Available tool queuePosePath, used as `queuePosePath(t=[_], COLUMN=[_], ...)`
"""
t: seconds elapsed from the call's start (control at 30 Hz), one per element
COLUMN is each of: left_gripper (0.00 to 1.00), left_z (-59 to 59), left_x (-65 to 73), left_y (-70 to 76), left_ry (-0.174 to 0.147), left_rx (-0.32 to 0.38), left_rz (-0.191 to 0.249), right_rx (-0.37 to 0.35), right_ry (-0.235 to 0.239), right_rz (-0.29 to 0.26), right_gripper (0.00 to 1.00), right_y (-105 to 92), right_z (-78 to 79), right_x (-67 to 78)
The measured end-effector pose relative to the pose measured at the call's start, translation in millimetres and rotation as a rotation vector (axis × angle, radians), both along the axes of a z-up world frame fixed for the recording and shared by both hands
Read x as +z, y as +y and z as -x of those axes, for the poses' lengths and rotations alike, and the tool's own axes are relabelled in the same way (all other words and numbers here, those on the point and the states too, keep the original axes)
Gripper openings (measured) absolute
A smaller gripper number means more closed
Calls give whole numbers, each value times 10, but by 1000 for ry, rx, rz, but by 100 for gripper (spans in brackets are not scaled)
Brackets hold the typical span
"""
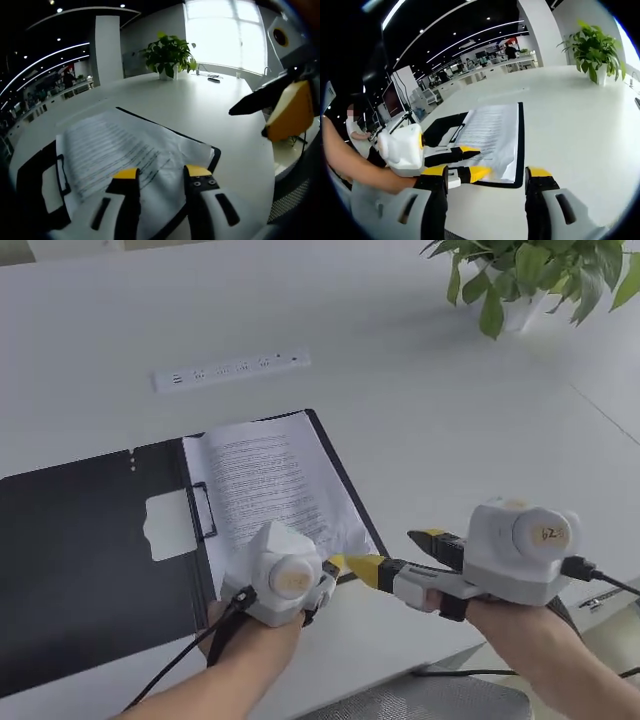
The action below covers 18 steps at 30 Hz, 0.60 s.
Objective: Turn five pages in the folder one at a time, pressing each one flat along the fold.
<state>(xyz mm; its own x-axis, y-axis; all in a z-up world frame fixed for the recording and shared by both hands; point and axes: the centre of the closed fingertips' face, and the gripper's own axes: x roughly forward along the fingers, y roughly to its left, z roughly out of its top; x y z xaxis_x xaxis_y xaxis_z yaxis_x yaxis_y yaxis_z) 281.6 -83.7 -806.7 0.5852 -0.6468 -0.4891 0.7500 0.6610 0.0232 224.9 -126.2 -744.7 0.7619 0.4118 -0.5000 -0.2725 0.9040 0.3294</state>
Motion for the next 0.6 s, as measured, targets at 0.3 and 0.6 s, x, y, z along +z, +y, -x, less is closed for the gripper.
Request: queuePosePath(t=[0.3, 0.6], left_gripper=[20, 12], left_z=[-30, -40], left_x=[3, 4], left_y=[26, 25], left_ry=[-19, -24], left_rx=[-7, -4], left_rz=[-14, -15], right_rx=[0, -11], right_ry=[31, 66], right_rz=[-12, -33], right_gripper=[54, 39], right_y=[37, 57], right_z=[-79, -210], right_x=[-137, -255])
